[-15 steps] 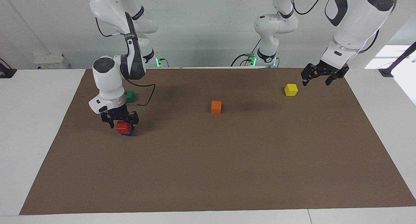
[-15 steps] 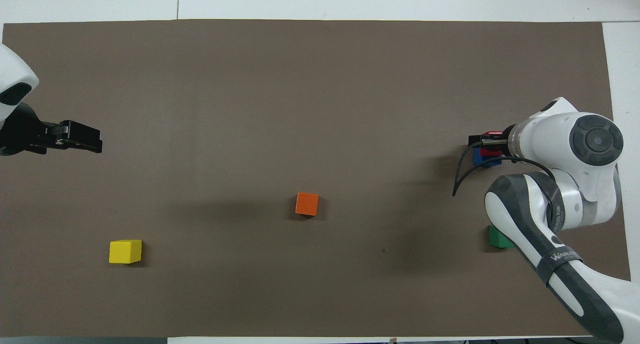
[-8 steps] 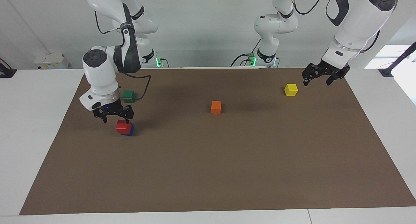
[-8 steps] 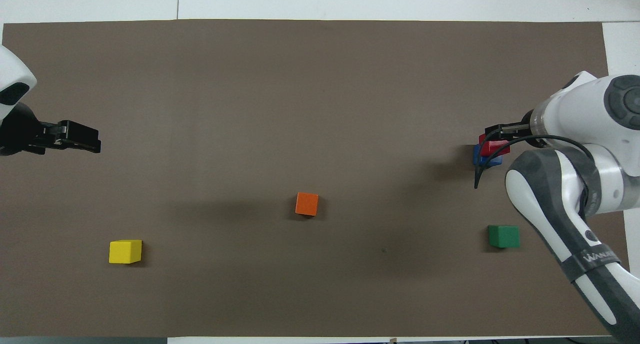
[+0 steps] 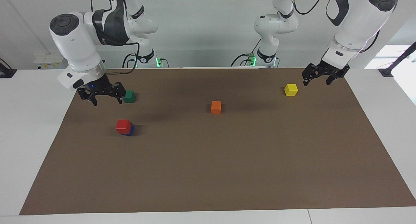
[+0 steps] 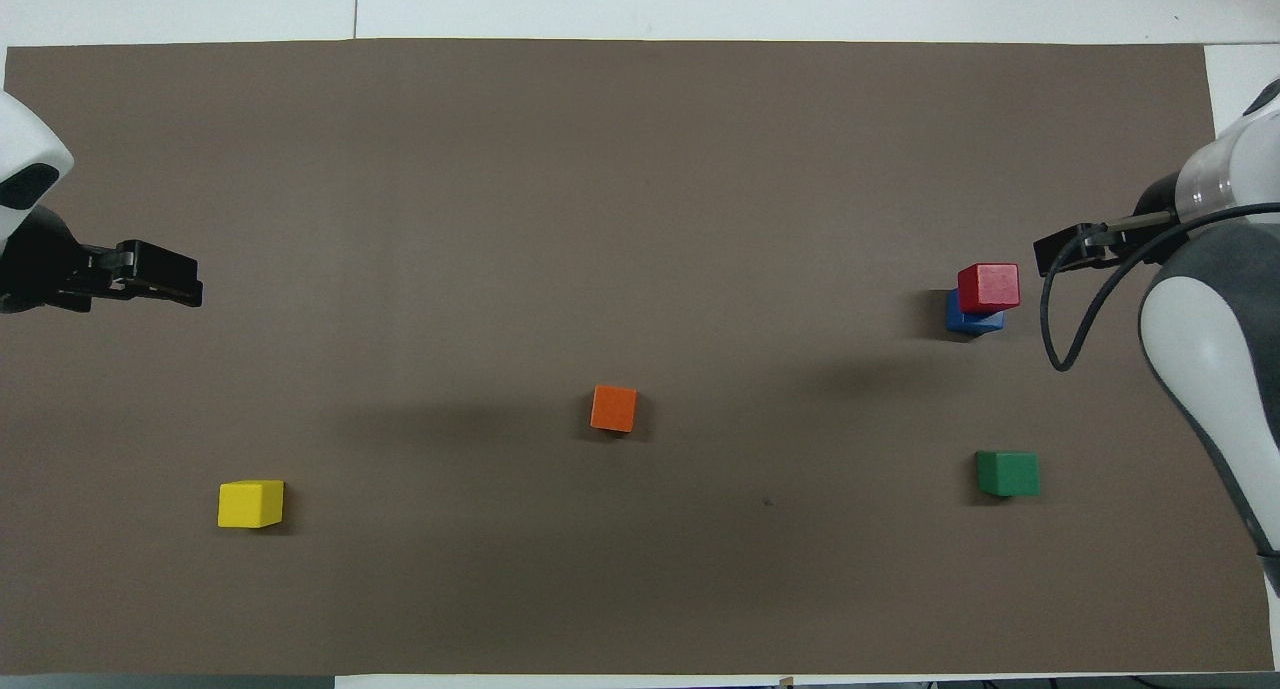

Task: Transfer red block to right arm and stack on blue block
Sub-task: 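Open the right gripper and lift it away from the stack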

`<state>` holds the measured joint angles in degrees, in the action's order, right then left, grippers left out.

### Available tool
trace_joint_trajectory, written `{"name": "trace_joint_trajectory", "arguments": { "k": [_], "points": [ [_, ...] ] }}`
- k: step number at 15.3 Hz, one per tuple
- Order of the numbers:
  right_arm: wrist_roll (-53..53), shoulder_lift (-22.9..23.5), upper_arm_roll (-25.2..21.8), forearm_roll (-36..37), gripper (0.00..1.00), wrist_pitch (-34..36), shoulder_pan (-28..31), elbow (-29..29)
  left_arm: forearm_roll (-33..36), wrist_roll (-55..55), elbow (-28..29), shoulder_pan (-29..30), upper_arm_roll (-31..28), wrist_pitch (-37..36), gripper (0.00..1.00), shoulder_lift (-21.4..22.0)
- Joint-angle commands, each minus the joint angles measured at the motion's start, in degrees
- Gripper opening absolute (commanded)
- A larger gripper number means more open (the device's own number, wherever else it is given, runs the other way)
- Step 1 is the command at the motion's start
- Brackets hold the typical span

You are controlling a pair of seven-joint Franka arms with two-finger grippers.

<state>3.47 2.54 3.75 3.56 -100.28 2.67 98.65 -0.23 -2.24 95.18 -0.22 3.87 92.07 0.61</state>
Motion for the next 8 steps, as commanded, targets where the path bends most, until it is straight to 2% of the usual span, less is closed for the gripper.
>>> {"name": "trace_joint_trajectory", "arguments": {
  "k": [1, 3, 6, 7, 8],
  "points": [
    [2.4, -1.3, -0.1, -1.1, 1.00, 8.9, 0.8, -4.2, 0.5, -1.1, -0.5, 0.0, 0.1, -1.1, 1.00, 0.2],
    [2.7, -1.7, -1.0, -1.2, 1.00, 13.1, 0.5, -6.3, 0.4, -1.2, -0.5, 0.0, 0.1, -1.4, 1.00, 0.2],
    [2.8, -4.1, -3.7, -1.5, 1.00, 14.8, -0.8, -6.4, 0.4, -0.8, 0.0, -0.3, 0.2, -1.4, 1.00, 0.7],
    [2.7, -4.7, -6.4, -1.5, 1.00, 14.8, -3.7, -5.9, 0.4, -1.1, 0.0, -0.4, 0.2, -1.1, 1.00, 0.7],
    [2.7, -4.9, -11.0, -1.5, 1.00, 14.8, -7.5, -5.6, 0.5, -1.1, 0.0, -0.4, 0.1, -0.9, 1.00, 0.7]
  ]
}}
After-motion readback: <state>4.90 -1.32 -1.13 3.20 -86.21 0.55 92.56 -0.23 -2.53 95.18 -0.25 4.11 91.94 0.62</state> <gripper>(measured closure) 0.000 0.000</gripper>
